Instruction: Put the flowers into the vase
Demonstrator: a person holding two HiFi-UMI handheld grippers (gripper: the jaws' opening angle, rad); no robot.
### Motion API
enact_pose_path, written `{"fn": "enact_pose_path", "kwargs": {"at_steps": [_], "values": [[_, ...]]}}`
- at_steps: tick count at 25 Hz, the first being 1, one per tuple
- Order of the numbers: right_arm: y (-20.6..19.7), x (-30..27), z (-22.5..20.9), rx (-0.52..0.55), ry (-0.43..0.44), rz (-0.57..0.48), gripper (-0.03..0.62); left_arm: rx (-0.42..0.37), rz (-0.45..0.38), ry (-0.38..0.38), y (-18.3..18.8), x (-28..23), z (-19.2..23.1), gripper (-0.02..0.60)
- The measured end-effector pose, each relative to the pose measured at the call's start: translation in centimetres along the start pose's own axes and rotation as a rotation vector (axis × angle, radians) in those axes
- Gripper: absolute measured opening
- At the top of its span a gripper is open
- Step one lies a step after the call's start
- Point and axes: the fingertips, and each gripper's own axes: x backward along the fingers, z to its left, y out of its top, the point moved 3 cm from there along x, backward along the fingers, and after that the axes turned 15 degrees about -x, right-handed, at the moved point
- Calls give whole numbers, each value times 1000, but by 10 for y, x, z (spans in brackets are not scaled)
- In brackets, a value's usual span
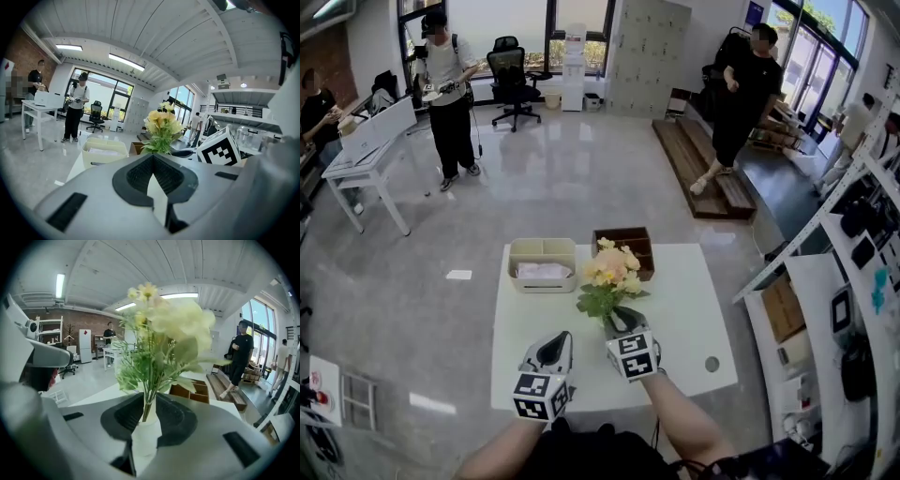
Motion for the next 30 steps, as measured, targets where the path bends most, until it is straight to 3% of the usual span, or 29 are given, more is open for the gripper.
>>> {"fn": "enact_pose_path", "kwargs": {"at_steps": [15, 19, 25, 30], "values": [[7, 29, -1, -23, 0, -28, 89, 3, 6, -1, -1, 1, -2, 3], [6, 58, -7, -114, 15, -100, 81, -5, 1, -10, 2, -1, -6, 3], [8, 108, -20, -280, -30, -306, 6, -33, -11, -20, 11, -6, -15, 2], [5, 119, -25, -328, -56, -348, 5, -60, -27, -27, 19, -8, -24, 3]]}}
